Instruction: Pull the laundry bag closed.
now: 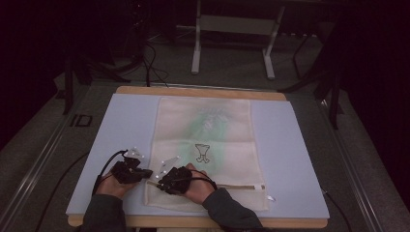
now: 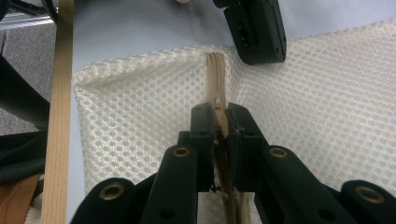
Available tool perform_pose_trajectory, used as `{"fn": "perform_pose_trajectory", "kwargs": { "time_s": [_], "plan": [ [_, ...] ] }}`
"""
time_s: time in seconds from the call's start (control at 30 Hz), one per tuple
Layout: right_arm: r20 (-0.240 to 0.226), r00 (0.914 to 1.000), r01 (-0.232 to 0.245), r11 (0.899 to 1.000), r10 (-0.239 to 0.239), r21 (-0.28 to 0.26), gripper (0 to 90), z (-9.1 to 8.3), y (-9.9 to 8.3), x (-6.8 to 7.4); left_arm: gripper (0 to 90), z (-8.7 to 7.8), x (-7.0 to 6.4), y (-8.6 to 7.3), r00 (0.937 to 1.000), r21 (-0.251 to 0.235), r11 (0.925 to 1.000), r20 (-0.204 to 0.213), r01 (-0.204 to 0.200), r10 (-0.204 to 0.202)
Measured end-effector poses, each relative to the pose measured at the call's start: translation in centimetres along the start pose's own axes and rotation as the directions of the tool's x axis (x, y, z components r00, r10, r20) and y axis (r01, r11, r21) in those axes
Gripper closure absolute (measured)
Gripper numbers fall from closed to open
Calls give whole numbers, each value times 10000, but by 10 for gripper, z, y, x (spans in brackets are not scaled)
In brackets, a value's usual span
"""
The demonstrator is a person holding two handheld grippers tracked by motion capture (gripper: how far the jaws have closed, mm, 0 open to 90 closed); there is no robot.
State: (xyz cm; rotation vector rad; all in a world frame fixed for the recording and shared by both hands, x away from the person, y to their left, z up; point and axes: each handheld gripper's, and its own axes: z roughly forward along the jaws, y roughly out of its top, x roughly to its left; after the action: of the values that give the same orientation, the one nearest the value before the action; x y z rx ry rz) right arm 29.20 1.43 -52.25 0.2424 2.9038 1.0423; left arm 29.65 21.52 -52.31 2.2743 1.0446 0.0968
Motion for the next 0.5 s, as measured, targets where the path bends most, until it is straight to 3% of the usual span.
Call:
{"fn": "perform_pose_trajectory", "kwargs": {
  "time_s": [0.5],
  "plan": [
    [-57, 10000, -11, 10000, 12, 55, 822, -7, -7, -2, 898, 0, 2, 0, 9999, 29, 10000, 123, 2, -2]
  ]
}}
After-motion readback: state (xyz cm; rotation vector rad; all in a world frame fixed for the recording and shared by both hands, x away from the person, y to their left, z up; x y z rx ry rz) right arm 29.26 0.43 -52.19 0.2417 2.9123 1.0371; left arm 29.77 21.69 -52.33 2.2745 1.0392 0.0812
